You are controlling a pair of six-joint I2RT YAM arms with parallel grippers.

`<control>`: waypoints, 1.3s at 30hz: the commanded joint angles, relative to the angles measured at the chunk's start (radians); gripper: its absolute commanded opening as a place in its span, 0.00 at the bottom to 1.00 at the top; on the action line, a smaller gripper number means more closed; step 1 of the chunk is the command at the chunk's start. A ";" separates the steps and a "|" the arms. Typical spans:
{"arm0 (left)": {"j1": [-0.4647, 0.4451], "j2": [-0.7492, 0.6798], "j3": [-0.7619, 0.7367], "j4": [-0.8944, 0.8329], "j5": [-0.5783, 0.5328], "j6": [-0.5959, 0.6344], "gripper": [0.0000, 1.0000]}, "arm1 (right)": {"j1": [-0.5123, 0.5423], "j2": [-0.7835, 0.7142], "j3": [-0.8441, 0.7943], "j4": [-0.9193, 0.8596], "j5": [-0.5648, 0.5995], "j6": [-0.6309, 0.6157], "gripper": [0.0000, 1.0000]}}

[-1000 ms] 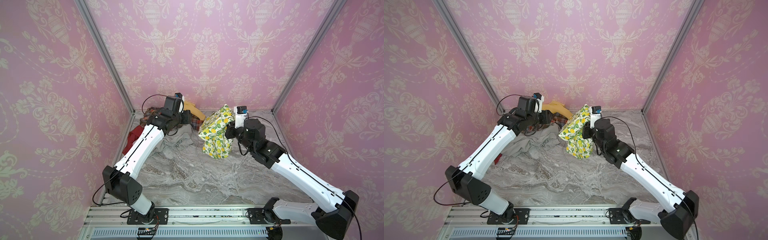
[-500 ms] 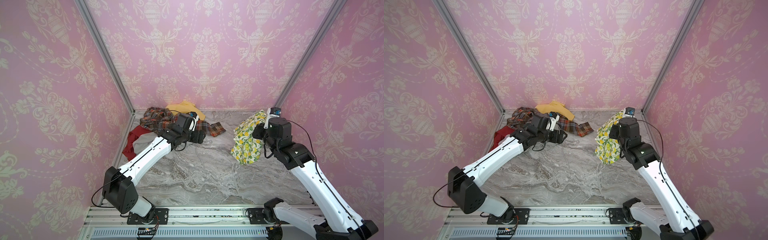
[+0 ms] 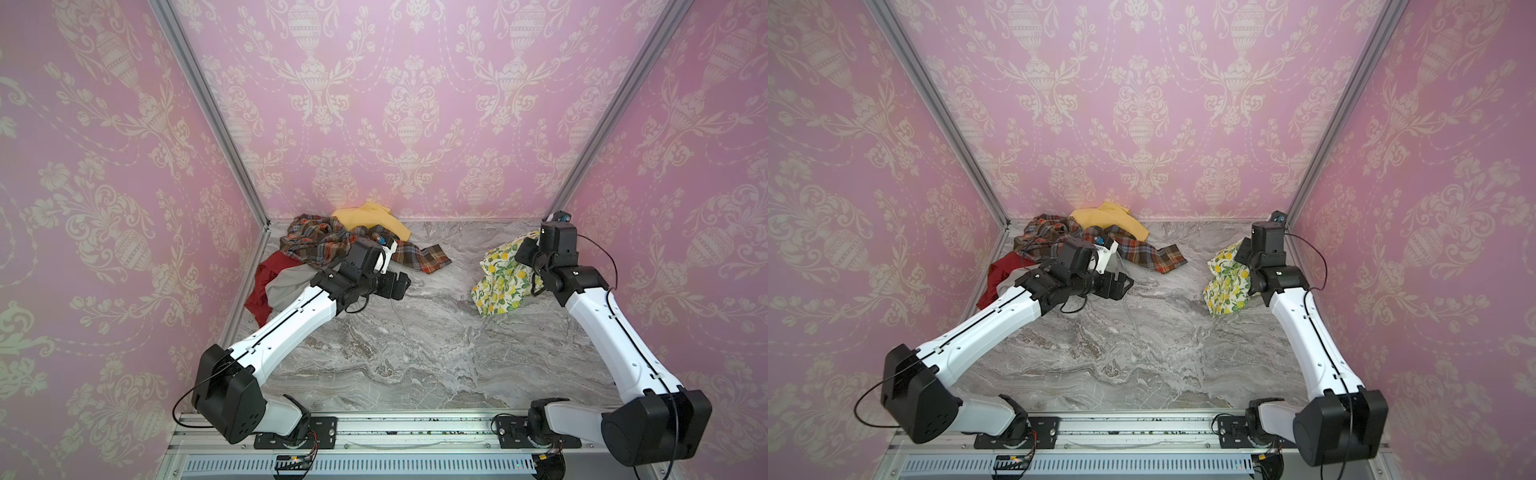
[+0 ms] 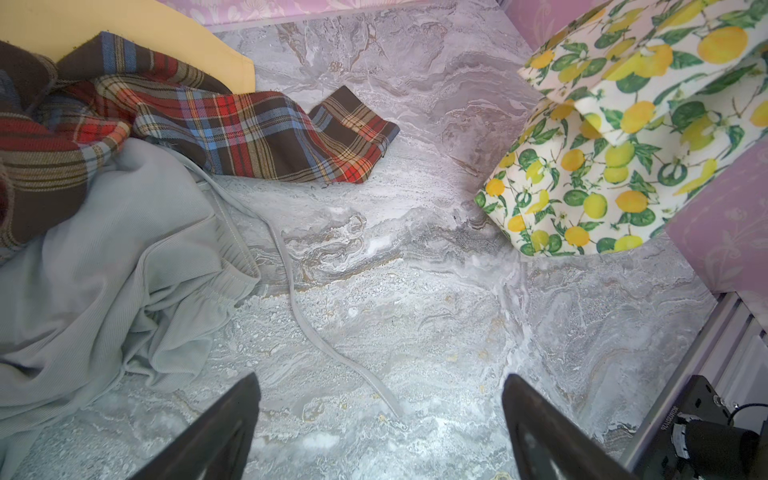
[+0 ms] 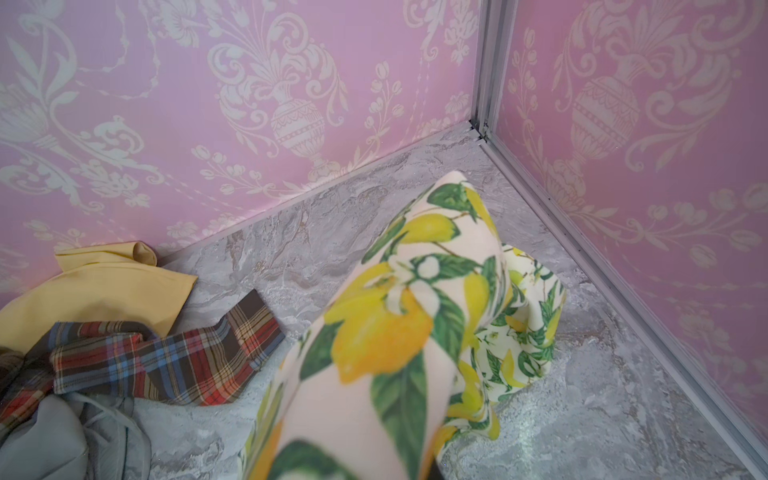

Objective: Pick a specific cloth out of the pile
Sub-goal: 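Carry the cloth away with the right gripper while the left gripper withdraws, then lower the lemon-print cloth onto the open table and open the right gripper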

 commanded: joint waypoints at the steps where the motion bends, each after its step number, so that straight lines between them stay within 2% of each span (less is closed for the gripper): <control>1: -0.004 -0.007 -0.018 0.018 0.011 0.029 0.93 | -0.023 0.011 0.069 0.085 -0.022 0.001 0.00; 4: -0.005 0.009 -0.022 0.032 0.016 0.026 0.93 | -0.045 -0.006 0.019 0.079 -0.029 0.013 0.00; 11: -0.004 0.064 -0.015 0.051 0.047 0.012 0.92 | -0.098 -0.098 -0.268 0.032 -0.034 0.044 0.00; 14: -0.005 0.075 -0.015 0.051 0.053 0.010 0.92 | -0.130 -0.096 -0.319 -0.009 -0.030 0.039 0.00; 18: -0.004 0.076 -0.029 0.058 0.055 0.001 0.91 | -0.148 -0.025 -0.276 -0.085 -0.028 0.004 0.00; 29: -0.004 0.050 -0.064 0.055 0.037 -0.005 0.91 | -0.147 0.344 -0.088 -0.214 -0.012 -0.122 0.00; 35: -0.003 0.052 -0.063 0.050 0.030 -0.003 0.91 | -0.138 0.472 0.004 -0.263 0.005 -0.185 0.00; 39: -0.004 0.059 -0.057 0.049 0.025 -0.001 0.91 | -0.129 0.545 0.061 -0.311 0.030 -0.247 0.07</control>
